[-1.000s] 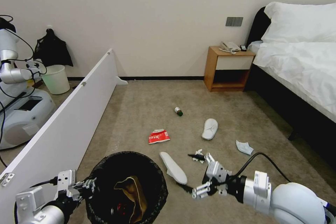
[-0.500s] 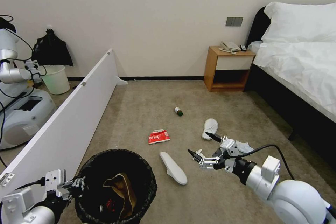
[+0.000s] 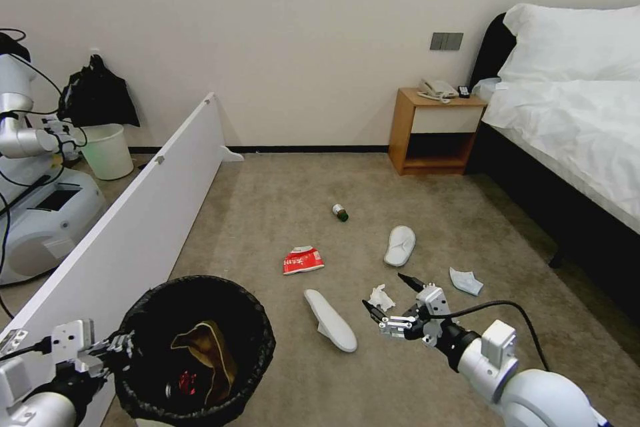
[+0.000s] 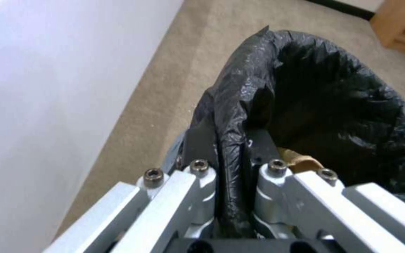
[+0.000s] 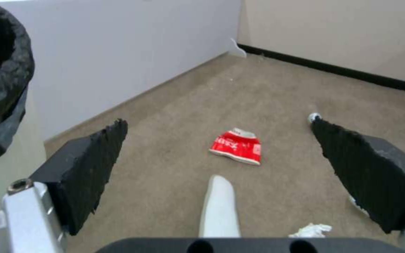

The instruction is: Pick up the trash bin, then pick up the garbage from the floor and place it into the trash bin.

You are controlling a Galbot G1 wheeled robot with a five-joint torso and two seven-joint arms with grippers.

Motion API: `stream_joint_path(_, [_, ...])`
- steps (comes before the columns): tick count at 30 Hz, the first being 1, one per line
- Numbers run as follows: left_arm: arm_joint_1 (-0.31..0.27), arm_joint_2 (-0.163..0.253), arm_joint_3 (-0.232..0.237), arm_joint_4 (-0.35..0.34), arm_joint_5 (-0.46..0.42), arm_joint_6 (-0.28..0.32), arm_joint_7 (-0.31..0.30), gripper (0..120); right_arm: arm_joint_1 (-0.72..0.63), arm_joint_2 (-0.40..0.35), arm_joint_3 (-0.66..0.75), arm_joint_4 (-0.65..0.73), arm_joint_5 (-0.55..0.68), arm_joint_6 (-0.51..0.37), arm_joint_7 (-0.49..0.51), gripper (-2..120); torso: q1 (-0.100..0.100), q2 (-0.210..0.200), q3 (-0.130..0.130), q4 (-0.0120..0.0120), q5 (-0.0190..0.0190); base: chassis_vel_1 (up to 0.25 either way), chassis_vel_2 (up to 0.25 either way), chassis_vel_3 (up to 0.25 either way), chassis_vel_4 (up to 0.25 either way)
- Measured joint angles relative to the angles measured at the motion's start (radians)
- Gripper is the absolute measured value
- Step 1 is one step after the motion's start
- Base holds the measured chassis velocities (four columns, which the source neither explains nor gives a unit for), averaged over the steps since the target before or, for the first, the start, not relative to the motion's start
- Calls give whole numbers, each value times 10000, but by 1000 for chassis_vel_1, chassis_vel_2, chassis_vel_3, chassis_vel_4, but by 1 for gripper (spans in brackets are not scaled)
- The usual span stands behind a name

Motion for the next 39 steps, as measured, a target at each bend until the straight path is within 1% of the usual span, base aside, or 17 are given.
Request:
stream_joint_path(3, [3, -41, -99, 0, -35, -2, -2, 5, 34, 102, -223, -158, -250, 65, 3, 100, 0, 0, 0, 0, 0, 0, 0, 0, 0])
stream_joint_path(7, [5, -64, -94, 0, -68, -2, -7, 5, 123, 162, -423, -311, -569, 76, -17, 100, 0, 0, 0, -1, -1, 0, 0, 0, 0])
stream_joint_path(13, [-31, -65, 42, 0, -157, -3, -92, 5, 544, 364, -993, -656, -913, 19, -57, 100, 0, -1, 0, 0, 0, 0, 0, 0, 0])
stream_joint_path(15, [-28, -55, 173, 0, -157, -2, -111, 5, 880, 500, -1451, -926, -1105, -45, -24, 100, 0, 0, 0, 1, 0, 0, 0, 0, 0])
stream_joint_path(21, [-9, -32, 348, 0, -106, 6, -116, 5, 1175, 663, -1948, -1440, -1528, -106, 23, 100, 0, 0, 0, 0, 1, 0, 0, 0, 0])
stream_joint_path(25, [-14, -16, 364, 0, -103, 9, -117, 5, 1285, 720, -2035, -1668, -1619, -137, 60, 100, 0, 0, 0, 0, 0, 0, 0, 0, 0])
stream_joint_path(32, [-73, -12, 537, 0, -67, 11, -118, 5, 1468, 819, -2163, -2045, -1856, -298, 69, 100, 0, 2, 0, 0, 0, 0, 0, 0, 0])
stream_joint_path(39, [-156, 33, 652, 0, -39, 12, -124, 5, 1876, 985, -2446, -2552, -2612, -633, -6, 100, 0, 1, 0, 1, 0, 0, 0, 0, 0])
